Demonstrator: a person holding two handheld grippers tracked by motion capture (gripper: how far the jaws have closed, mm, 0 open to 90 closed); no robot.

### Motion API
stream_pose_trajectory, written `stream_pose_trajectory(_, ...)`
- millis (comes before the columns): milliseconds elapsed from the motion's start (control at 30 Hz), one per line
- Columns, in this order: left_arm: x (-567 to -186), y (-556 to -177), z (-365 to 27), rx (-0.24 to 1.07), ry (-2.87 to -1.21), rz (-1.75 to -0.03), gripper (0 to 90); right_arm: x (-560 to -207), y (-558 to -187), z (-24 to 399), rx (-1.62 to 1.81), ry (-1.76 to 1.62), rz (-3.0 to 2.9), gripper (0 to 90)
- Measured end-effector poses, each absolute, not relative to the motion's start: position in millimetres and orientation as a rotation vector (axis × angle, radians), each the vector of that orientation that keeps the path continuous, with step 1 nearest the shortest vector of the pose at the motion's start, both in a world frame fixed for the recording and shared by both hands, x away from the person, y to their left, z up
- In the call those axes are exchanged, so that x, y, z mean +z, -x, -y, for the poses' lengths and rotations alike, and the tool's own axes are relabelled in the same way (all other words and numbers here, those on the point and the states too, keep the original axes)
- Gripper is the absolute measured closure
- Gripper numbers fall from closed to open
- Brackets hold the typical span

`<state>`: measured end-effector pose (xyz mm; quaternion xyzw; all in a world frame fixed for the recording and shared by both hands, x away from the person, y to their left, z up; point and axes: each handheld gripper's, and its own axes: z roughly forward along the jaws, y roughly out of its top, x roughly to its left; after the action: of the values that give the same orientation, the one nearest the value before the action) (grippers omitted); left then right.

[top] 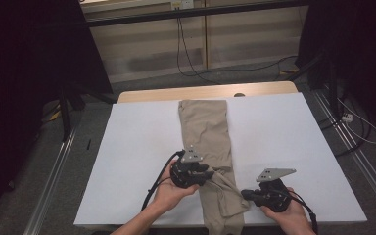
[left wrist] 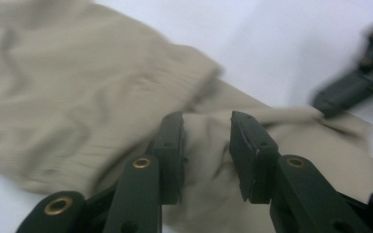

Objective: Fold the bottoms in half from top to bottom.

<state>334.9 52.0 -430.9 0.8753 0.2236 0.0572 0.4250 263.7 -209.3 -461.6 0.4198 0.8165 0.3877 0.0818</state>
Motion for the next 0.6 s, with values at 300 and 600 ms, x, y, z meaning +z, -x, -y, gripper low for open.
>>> stream_pose_trajectory(300,-453,-312,-26,0.119,-2.283,-0.434,53.2,-456,-263,203,1.232,-1.184,-2.416,57.2)
stream_pose_trajectory(600,-451,-310,-37,0.188,-2.298,-0.450,88.4,-459,-261,198,1.138,-1.203,-2.464,82.7)
